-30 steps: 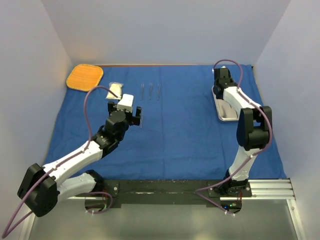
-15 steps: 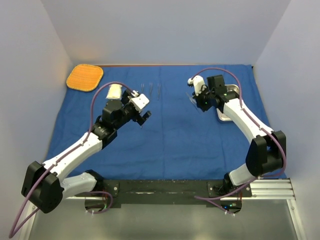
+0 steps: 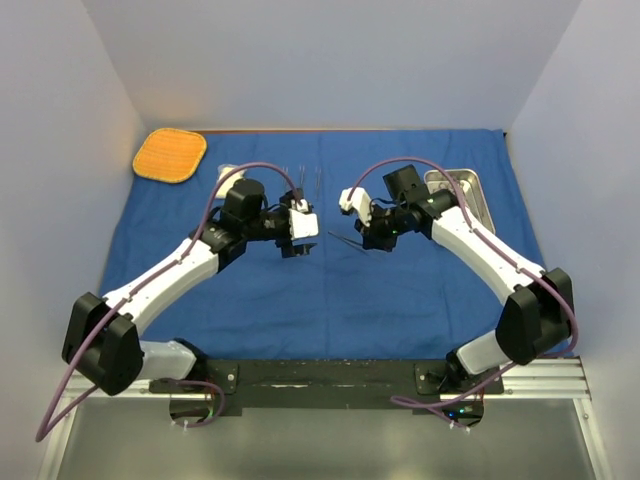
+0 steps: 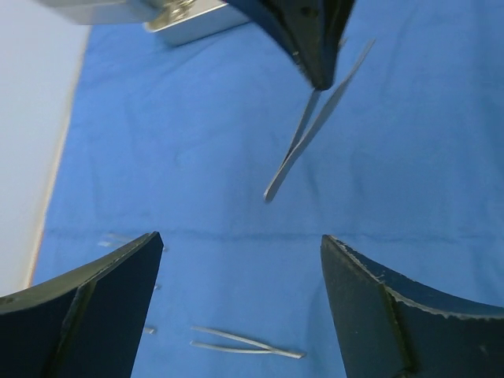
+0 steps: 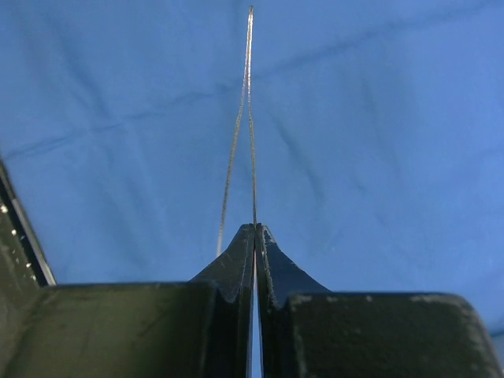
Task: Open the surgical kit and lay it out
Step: Place the medical item in the surgical kit.
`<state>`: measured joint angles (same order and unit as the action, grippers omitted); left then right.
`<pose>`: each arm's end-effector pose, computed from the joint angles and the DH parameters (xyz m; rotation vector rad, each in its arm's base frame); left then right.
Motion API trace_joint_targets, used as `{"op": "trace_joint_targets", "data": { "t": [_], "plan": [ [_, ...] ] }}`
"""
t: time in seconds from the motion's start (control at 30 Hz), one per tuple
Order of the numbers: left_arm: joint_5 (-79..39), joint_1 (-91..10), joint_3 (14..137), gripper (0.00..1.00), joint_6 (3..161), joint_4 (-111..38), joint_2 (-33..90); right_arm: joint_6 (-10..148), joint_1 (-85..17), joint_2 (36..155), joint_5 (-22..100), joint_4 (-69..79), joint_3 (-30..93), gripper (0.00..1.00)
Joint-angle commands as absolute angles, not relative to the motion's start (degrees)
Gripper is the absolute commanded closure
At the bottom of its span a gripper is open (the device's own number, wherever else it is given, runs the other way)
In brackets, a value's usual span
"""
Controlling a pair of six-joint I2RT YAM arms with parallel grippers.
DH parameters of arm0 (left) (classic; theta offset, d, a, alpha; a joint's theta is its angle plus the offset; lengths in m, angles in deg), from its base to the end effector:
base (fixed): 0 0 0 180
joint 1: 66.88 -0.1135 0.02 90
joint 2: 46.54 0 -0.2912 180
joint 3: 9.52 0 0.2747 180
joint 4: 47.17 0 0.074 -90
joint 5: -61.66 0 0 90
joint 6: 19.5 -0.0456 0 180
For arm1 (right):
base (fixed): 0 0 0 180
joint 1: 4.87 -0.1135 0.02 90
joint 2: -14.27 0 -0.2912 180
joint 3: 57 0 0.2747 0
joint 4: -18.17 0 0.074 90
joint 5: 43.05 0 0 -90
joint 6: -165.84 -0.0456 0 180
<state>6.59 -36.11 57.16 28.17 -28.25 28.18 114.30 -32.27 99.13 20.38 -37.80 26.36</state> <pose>0.2569 -0.1833 0.3055 1.4620 1.3410 -0.4895 0.2838 0.1701 0.2996 -1.4971 1.9961 0.5150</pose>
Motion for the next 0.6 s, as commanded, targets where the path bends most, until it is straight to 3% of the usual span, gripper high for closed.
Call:
{"op": "trace_joint_targets", "data": {
  "t": [0.0, 0.27, 0.57],
  "plan": [
    [15.9, -36.4, 60.8, 0.18, 26.0, -26.6, 30.2, 117.8, -34.4, 96.1, 20.9, -39.5, 30.5, 1.00],
    [22.5, -35.8, 63.7, 0.44, 29.4, -23.4, 33.9, 118.9, -37.6, 96.1, 23.9, -41.9, 32.7, 1.00],
    [22.9, -34.8, 65.1, 0.63, 30.9, -21.1, 36.2, 119.3, -39.0, 94.8, 24.3, -42.1, 32.5, 1.00]
  ]
}}
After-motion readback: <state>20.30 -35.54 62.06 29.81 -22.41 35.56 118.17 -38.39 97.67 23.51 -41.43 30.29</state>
